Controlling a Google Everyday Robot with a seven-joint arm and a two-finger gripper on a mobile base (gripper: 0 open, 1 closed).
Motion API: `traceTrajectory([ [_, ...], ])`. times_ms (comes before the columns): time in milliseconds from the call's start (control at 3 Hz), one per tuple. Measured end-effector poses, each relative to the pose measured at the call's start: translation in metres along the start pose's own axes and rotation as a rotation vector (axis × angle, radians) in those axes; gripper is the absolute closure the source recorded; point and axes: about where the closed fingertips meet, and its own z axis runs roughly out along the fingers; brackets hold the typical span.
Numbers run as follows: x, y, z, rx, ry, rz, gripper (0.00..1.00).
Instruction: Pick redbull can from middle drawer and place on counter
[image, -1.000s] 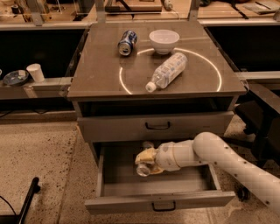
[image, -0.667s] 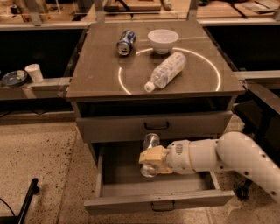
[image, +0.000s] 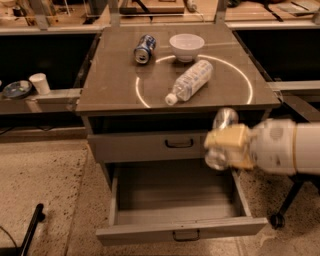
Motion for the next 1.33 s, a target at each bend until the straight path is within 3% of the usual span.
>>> traceTrajectory([
  [333, 0.05, -0.073, -0.03, -0.056, 0.144, -0.064, 1.0],
  [667, 0.059, -0.09, -0.038, -0.05, 0.171, -0.08, 1.0],
  [1000, 0.078, -0.083, -0.04, -0.157, 0.226, -0.086, 1.0],
  [1333, 0.143, -0.052, -0.062, -0.393, 0.349, -0.102, 1.0],
])
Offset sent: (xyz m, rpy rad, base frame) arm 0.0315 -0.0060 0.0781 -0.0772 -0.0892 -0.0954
